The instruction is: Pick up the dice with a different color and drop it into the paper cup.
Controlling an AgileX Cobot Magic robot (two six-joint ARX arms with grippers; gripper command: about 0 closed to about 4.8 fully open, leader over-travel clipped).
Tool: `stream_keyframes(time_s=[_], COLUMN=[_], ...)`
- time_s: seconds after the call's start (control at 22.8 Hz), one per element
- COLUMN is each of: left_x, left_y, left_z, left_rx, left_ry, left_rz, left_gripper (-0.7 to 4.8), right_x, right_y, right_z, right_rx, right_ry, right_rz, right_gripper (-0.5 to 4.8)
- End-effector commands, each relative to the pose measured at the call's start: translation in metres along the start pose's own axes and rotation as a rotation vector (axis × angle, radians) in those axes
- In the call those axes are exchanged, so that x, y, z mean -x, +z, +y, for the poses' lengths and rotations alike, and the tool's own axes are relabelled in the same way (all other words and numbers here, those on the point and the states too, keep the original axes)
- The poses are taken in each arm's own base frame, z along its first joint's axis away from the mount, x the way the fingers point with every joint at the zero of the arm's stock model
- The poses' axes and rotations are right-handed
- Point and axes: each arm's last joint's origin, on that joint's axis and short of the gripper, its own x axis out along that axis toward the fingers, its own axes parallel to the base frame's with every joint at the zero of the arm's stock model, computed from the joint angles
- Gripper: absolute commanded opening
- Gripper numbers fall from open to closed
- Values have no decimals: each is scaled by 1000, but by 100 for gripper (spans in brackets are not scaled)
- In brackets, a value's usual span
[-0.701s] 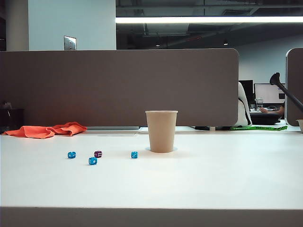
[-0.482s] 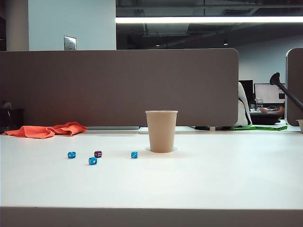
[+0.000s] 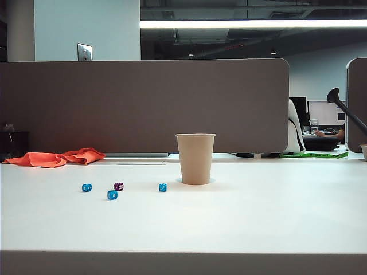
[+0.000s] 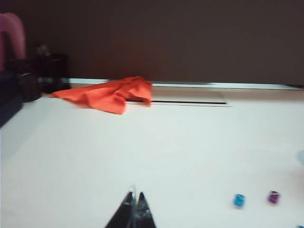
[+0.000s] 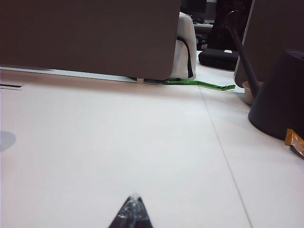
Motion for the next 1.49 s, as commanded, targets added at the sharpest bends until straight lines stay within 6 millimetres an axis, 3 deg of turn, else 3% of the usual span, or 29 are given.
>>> stream_keyframes(time_s=[0.04,0.26,0.44,0.66,0.88,1.05,1.23,1.49], left_x=[3,9,7,-4,-10,-8,-4,6], left_y=[16,40,50,66,76,81,86,104], left_z=[-2,-5,-8,-8,-10,-14,-21,-24], left_rx=[12,8,20,31,-21,-25,-18,-15], left_ry=[-67,-161,-270,-293,-310,-356,-434,-506], left_rz=[-50,-29,46,100,106,112,157,189], left_gripper=[-6,-6,-6,-6,-6,-6,-6,-6], right_x=[2,10,8,-16,-54,-83,-106,-135], right_y=[14,48,69,101,125,136,140,145], right_z=[-1,-3,-2,1,25,75,138,195], right_rx=[-30,-28,-27,-38,-24,48,124,83], right_ry=[-1,0,89,186,289,351,459,504], right_rz=[-71,-147,-76,52,196,286,358,399], right_gripper=[-1,-1,-2,-2,-2,-1,-1,-1])
